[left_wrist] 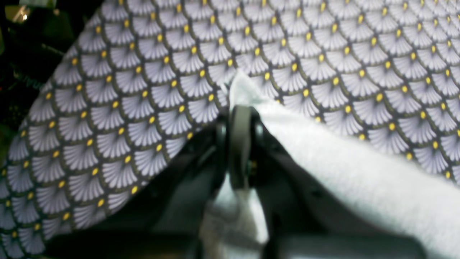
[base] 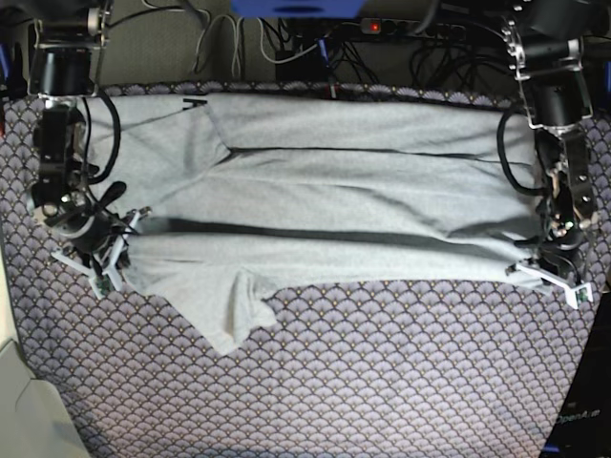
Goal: Fold the T-shirt properly
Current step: 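Lift the hem with both grippers and fold it toward the collar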
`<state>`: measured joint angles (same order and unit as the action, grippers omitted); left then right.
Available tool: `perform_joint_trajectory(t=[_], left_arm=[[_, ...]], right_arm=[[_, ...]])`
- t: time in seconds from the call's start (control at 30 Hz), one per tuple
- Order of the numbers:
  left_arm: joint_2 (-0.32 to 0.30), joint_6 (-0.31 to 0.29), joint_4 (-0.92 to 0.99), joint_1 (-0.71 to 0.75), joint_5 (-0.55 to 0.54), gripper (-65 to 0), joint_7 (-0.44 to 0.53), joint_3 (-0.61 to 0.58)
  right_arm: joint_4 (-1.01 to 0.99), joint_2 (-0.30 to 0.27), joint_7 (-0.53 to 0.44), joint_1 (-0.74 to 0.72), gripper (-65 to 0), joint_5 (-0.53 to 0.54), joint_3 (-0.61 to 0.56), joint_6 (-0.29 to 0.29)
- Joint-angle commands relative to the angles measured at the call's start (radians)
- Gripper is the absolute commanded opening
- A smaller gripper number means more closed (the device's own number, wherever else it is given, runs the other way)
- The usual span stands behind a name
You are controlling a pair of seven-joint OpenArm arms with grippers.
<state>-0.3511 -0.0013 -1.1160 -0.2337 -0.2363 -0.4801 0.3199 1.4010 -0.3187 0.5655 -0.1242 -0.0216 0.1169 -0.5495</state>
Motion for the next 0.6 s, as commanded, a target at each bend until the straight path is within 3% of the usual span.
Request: perform_joint_trajectory(t=[0.0, 0.13, 0.3, 0.43, 0.57], left_arm=[[-0.021, 0.001, -0.046, -0.005, 0.001, -64.5, 0.011, 0.035], [-0.012, -0.004, -0.135, 0.058, 0.001, -64.5, -0.032, 0.130], [-0.012, -0.004, -0.206, 0.125, -0.010, -64.5, -0.052, 0.141], [-0.019, -0.004, -0.246, 0.195, -0.090, -64.5, -0.052, 0.141], [-0.019, -0.004, -0.249, 0.231, -0.130, -64.5, -0.053, 0.141]], right_arm=[[0.041, -0.013, -0.006, 0.005, -65.0, 0.007, 0.007, 0.004], [0.130, -0.013, 0.000, 0.071, -65.0, 0.007, 0.008, 0.004], [0.191, -0.001, 0.000, 0.137, -65.0, 0.007, 0.062, 0.003], [0.232, 0.003, 0.000, 0.192, -65.0, 0.007, 0.100, -0.068], [0.260, 0.017, 0.001, 0.223, -65.0, 0.007, 0.125, -0.077]])
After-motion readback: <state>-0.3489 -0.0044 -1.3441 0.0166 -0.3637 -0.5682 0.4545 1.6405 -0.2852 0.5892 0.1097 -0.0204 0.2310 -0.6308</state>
